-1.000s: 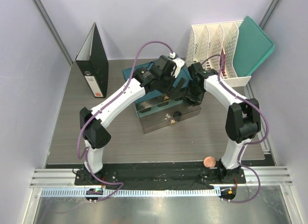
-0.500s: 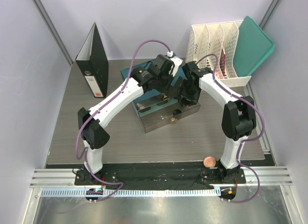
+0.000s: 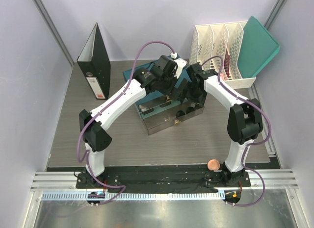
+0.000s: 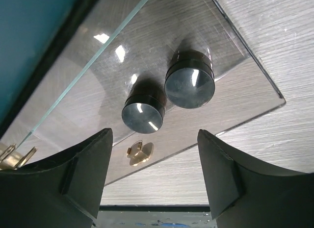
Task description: Organize the makeup
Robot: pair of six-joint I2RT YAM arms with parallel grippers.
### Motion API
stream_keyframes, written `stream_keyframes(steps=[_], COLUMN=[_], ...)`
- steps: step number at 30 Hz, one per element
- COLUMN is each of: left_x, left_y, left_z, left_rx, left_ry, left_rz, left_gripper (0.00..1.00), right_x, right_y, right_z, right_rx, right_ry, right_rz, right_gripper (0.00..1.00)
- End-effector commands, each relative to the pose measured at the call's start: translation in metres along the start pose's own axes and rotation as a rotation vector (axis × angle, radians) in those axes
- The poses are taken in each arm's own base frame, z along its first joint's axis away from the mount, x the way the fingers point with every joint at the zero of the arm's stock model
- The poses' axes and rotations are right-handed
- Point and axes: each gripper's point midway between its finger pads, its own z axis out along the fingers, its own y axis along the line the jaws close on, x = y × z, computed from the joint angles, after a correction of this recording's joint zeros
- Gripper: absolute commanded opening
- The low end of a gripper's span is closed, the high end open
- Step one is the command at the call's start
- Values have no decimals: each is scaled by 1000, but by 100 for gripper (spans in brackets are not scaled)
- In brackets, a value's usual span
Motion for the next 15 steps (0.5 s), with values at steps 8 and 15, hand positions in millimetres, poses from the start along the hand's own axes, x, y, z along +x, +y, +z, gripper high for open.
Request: stream_keyframes(steps=[8, 15], left_x=[-12, -2], left_y=[-17, -77], left_z=[-30, -39], left_rx=[120, 408], left_ry=[-66, -51], left_rz=[2, 31], left_gripper=[99, 95], right_x=[11, 28], right_y=[-25, -70], right_z=[-79, -73], right_rx=[-8, 10], right_ry=[-78, -77], right_rz=[-88, 40], right_gripper=[75, 75])
